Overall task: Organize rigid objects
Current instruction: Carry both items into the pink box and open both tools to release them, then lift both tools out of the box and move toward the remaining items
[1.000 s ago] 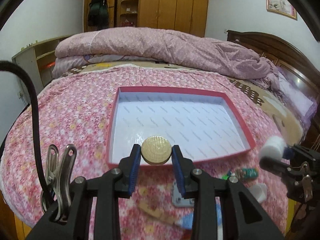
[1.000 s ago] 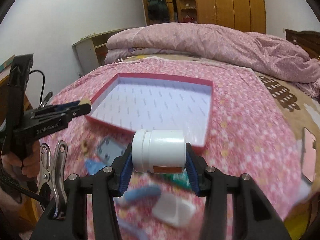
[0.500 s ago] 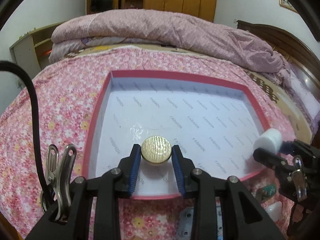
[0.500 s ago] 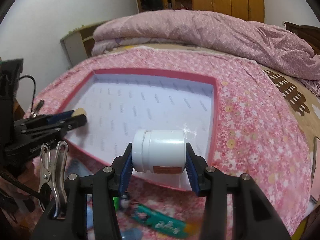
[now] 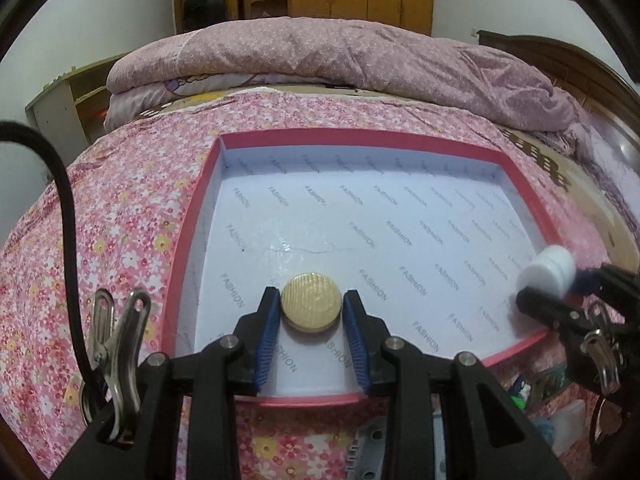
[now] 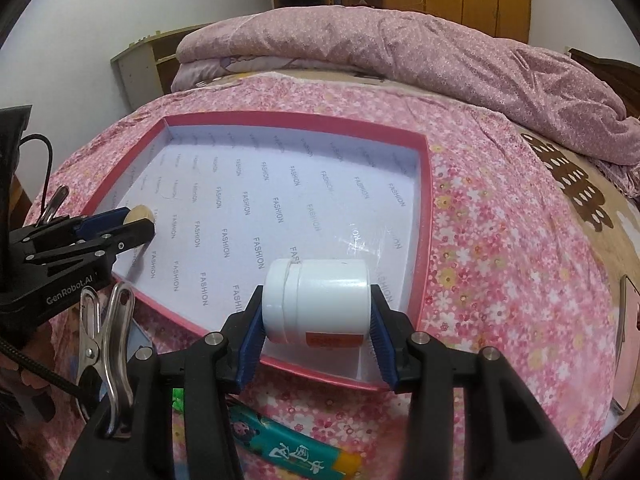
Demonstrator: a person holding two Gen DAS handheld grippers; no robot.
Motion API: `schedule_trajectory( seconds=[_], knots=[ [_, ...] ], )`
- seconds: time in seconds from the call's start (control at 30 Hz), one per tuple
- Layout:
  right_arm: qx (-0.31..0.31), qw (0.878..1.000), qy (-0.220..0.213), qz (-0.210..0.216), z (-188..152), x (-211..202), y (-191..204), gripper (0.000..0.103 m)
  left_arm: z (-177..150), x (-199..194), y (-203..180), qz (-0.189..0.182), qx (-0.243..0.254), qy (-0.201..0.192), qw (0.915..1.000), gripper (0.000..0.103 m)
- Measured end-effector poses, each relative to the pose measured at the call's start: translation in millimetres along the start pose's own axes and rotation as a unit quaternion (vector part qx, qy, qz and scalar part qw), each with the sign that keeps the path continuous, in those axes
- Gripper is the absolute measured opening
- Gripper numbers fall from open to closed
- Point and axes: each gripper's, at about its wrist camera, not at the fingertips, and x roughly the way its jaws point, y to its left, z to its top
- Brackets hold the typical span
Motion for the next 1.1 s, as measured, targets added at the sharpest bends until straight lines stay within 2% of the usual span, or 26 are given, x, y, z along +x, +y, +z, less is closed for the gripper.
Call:
schedule_trajectory(
  seconds=[0.07, 0.2, 0.27, 0.33, 0.43, 0.57, 0.8, 1.1],
  knots=[
    [-0.003, 1.0, -0.003, 0.0, -0.8, 0.0, 0.3, 0.047, -1.0, -0.2, -2.9, -0.001, 0.005, -0.003, 1.0, 0.04],
    [-0.006, 1.0, -0.006, -0.004, -1.2, -0.2, 2.5, 0.048, -3.2, -1.0, -12.6, -0.008, 0.012, -0.003, 0.9999, 0.069],
    [-0.013, 1.0, -0.008, -0.008, -1.8, -1.6, 4.3, 0.049, -4.3, -1.5, -15.9, -0.016, 0.012, -0.001, 0.9998, 0.074],
    [-0.011, 1.0, -0.012, -0.001, -2.3, -3.0, 4.3, 0.051, -4.2, -3.2, -16.3, -0.023, 0.012, -0.002, 0.9997, 0.074],
    [-0.003, 1.0, -0.016, 0.017, -2.3, -4.7, 4.3, 0.059, -4.6, -8.8, -16.9, -0.02, 0.016, -0.007, 0.9996, 0.074],
    [0.016, 0.999, -0.019, 0.032, -1.2, -10.8, 4.4, 0.064, -4.6, -26.5, -17.1, -0.011, 0.033, -0.03, 0.9989, 0.074],
    [0.025, 0.998, -0.038, 0.043, -3.8, -34.5, 5.0, 0.066, -8.8, -56.8, -8.6, -0.022, 0.011, -0.041, 0.9989, 0.074],
    [0.044, 0.996, -0.052, 0.065, -29.4, -67.0, 12.9, 0.066, -34.9, -88.1, 1.8, -0.026, -0.005, -0.038, 0.999, 0.074]
  ],
)
